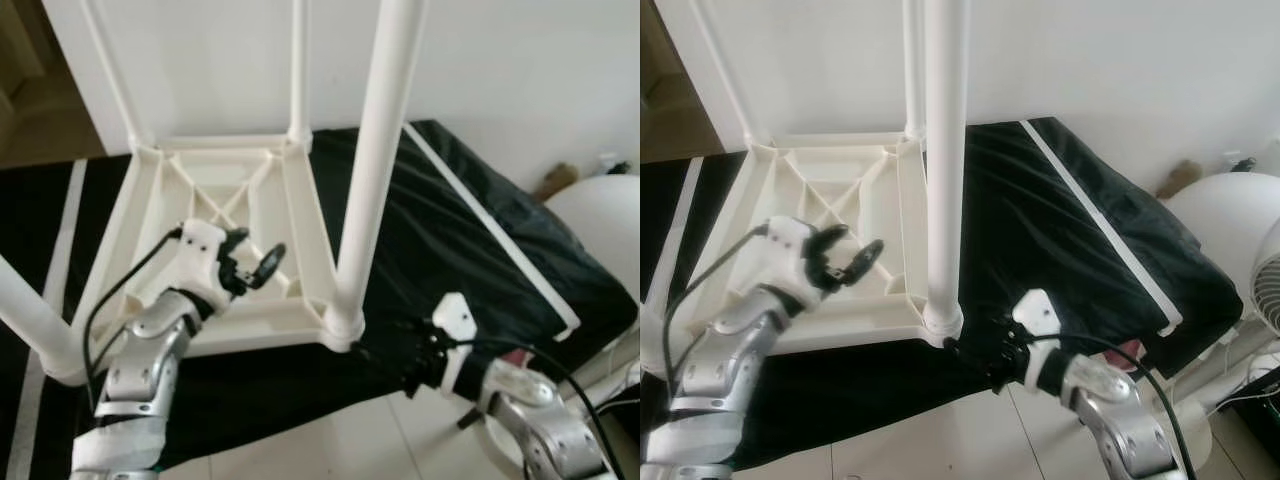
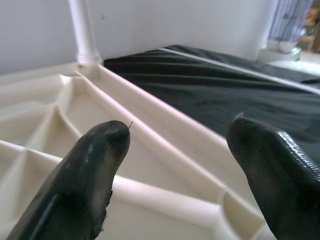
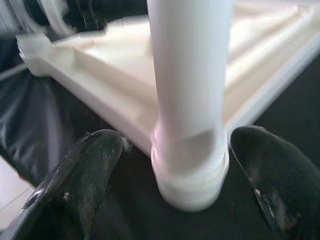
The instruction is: Building children table
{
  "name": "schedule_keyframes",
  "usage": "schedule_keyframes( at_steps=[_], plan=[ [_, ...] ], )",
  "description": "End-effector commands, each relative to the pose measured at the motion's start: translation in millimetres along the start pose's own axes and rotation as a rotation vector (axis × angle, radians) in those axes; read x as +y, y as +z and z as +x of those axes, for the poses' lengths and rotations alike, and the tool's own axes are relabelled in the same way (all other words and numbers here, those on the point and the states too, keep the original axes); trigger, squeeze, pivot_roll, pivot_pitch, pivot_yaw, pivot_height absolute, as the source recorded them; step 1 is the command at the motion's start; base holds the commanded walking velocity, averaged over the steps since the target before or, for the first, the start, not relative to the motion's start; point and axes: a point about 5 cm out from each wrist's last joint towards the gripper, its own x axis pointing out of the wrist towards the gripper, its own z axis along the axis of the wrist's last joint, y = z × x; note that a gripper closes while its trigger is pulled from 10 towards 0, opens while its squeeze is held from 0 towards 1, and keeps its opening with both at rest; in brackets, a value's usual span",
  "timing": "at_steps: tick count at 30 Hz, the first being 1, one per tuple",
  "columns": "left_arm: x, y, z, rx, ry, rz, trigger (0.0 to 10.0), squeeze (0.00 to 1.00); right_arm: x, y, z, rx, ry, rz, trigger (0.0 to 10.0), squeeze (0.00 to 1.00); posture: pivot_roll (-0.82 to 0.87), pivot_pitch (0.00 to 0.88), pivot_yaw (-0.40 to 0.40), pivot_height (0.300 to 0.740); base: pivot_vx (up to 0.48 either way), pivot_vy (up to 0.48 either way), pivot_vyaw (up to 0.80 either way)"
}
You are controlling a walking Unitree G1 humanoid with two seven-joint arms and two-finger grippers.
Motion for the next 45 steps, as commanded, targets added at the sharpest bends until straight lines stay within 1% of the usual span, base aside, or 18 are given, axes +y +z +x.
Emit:
schedule_keyframes(
  at_steps=[1,5,9,11,16,20,23,25,27,31,32,33,34,35,39,41,43,45],
  plan=[
    [8.1,-3.7,-3.4,0.026,0.047,0.045,10.0,0.00,-2.0,-1.1,4.3,0.003,0.012,0.011,10.0,0.00,-0.02,0.014,-0.030,0.740,0.000,0.000,0.00],
    [11.3,-4.3,-6.5,0.047,0.048,0.044,10.0,0.00,-3.3,0.9,8.2,-0.002,0.005,0.010,10.0,0.00,-0.02,0.013,-0.023,0.740,0.000,0.000,0.00],
    [-0.3,-4.9,-17.5,0.065,-0.027,0.027,10.0,0.00,-2.7,4.6,15.7,-0.039,-0.033,0.001,10.0,0.00,-0.01,0.018,-0.018,0.740,0.000,0.000,0.00],
    [-0.3,-4.9,-17.5,0.065,-0.027,0.027,10.0,0.00,-2.7,4.6,15.7,-0.039,-0.033,0.001,10.0,0.00,-0.01,0.018,-0.018,0.740,0.000,0.000,0.00],
    [-14.9,-7.4,-32.0,0.114,-0.217,0.044,10.0,0.00,-4.7,20.0,37.6,-0.137,-0.086,-0.023,10.0,0.00,0.00,0.036,-0.019,0.740,0.000,0.000,0.00],
    [-16.4,-7.1,-35.6,0.128,-0.248,0.063,10.0,0.00,-6.1,21.0,40.6,-0.136,-0.086,-0.030,10.0,0.00,0.00,0.046,-0.029,0.740,0.000,0.000,0.00],
    [-23.5,-0.1,-48.1,0.157,-0.339,0.095,10.0,0.00,-9.8,22.8,43.9,-0.134,-0.086,-0.042,10.0,0.00,0.01,0.056,-0.044,0.740,0.000,0.000,0.00],
    [-24.8,1.3,-49.5,0.159,-0.350,0.100,10.0,0.00,-10.3,23.2,43.9,-0.134,-0.087,-0.044,10.0,0.00,0.01,0.056,-0.044,0.740,0.000,0.000,0.00],
    [-33.8,4.1,-52.4,0.177,-0.399,0.088,10.0,0.00,-19.1,20.6,39.8,-0.114,-0.111,-0.059,9.7,0.00,0.02,0.052,-0.046,0.740,0.000,0.000,0.00],
    [-42.8,7.3,-54.1,0.171,-0.449,0.074,10.0,0.00,-26.9,18.7,34.7,-0.105,-0.141,-0.067,10.0,0.00,0.02,0.053,-0.044,0.740,0.000,0.000,0.00],
    [-46.8,7.7,-54.5,0.171,-0.474,0.052,10.0,0.00,-30.2,17.6,32.2,-0.105,-0.159,-0.069,4.5,0.00,0.02,0.050,-0.040,0.740,0.000,0.000,0.00],
    [-49.8,8.4,-54.5,0.166,-0.495,0.033,10.0,0.00,-32.9,16.6,29.9,-0.105,-0.170,-0.069,3.6,0.00,0.02,0.045,-0.039,0.740,0.000,0.000,0.00],
    [-49.8,8.4,-54.5,0.166,-0.495,0.033,10.0,0.00,-32.9,16.6,29.9,-0.105,-0.170,-0.069,3.6,0.00,0.02,0.045,-0.039,0.740,0.000,0.000,0.00],
    [-52.6,11.6,-50.6,0.160,-0.513,0.013,10.0,0.00,-38.7,15.9,24.8,-0.104,-0.205,-0.072,0.0,0.00,0.03,0.050,-0.042,0.740,0.000,0.000,0.00],
    [-56.5,15.2,-43.8,0.152,-0.525,-0.018,10.0,0.00,-44.2,11.9,17.9,-0.086,-0.233,-0.069,0.0,0.00,0.04,0.060,-0.051,0.740,0.000,0.000,0.00],
    [-63.9,13.6,-37.9,0.144,-0.515,0.017,10.0,0.00,-48.8,7.9,8.3,-0.067,-0.268,-0.067,0.0,0.00,0.03,0.065,-0.056,0.740,0.000,0.000,0.00],
    [-63.9,13.6,-37.9,0.144,-0.515,0.017,10.0,0.00,-48.8,7.9,8.3,-0.067,-0.268,-0.067,0.0,0.00,0.03,0.065,-0.056,0.740,0.000,0.000,0.00],
    [-73.6,6.7,-33.6,0.174,-0.528,-0.019,10.0,0.00,-53.2,5.7,-2.6,-0.057,-0.314,-0.065,0.0,0.00,0.00,0.078,-0.055,0.740,0.000,0.000,0.00]
  ],
)
